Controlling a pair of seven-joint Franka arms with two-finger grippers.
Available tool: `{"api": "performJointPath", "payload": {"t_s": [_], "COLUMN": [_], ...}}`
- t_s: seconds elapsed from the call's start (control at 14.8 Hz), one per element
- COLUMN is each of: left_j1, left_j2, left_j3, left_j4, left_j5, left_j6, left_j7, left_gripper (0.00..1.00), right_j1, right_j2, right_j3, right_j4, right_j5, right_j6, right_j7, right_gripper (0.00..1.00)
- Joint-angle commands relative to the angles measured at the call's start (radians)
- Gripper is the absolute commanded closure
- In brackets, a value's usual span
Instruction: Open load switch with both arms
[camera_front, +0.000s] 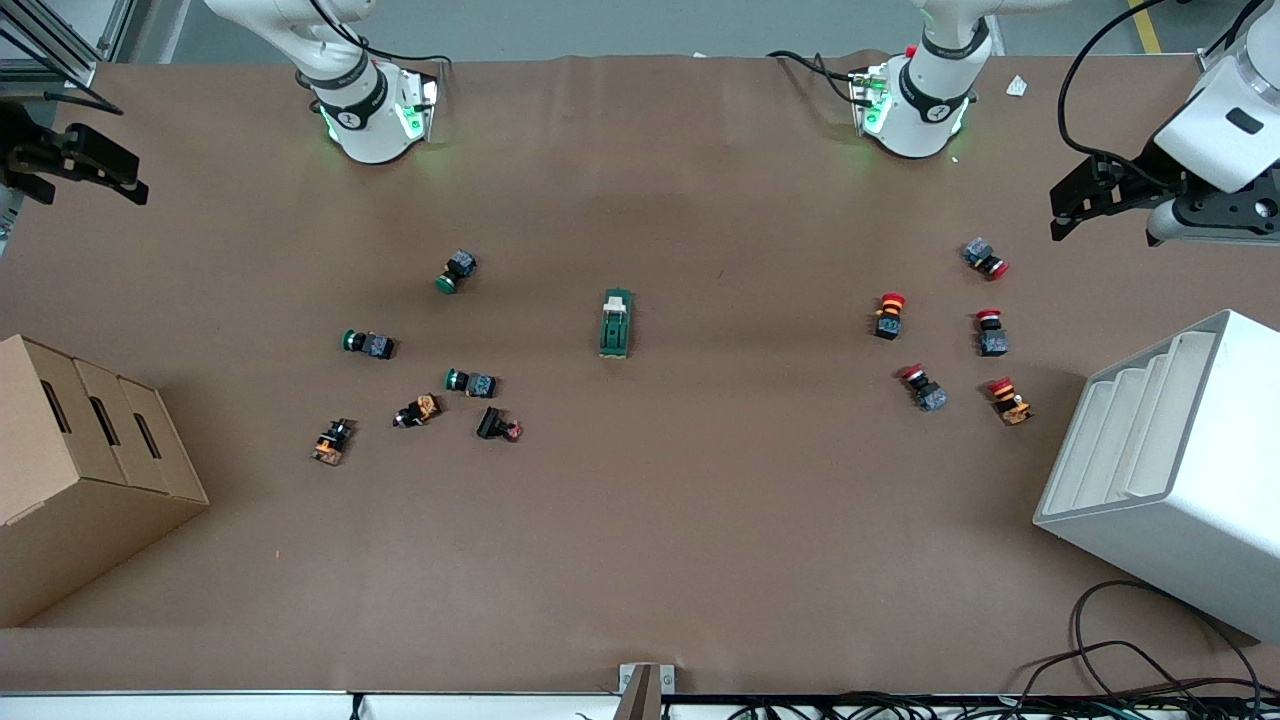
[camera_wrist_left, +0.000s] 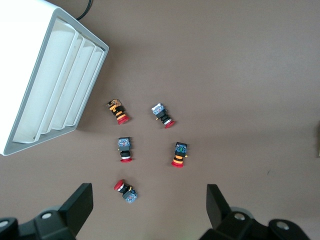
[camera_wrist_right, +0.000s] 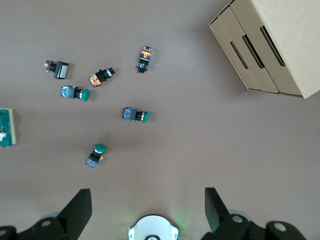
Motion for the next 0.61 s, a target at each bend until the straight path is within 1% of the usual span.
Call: {"api": "performJointPath", "payload": {"t_s": [0.0,0.2,0.54], "left_j1": [0.005,0.005,0.005], "left_j2": [0.0,0.009,0.012], "left_j3": [0.0,0.0,0.002], "left_j4": [0.016,0.04,0.04], "left_j5": [-0.019,-0.026,-0.028], "left_j6": [-0.004,-0.038,-0.041], "left_j7": [0.022,0.016,0.009], "left_gripper": [0.0,0.0,0.0], "right_j1": [-0.003,-0.003,0.001], "right_j2": [-0.023,-0.02,-0.018], "right_j3": [-0.032,-0.035,-0.03], "right_j4": [-0.029,-0.019,-0.007], "right_j5": [0.054,0.05,0.039], "right_j6": [0.025,0.029,0.025], "right_j7": [-0.008,-0.011,-0.019], "right_gripper": [0.0,0.0,0.0]}}
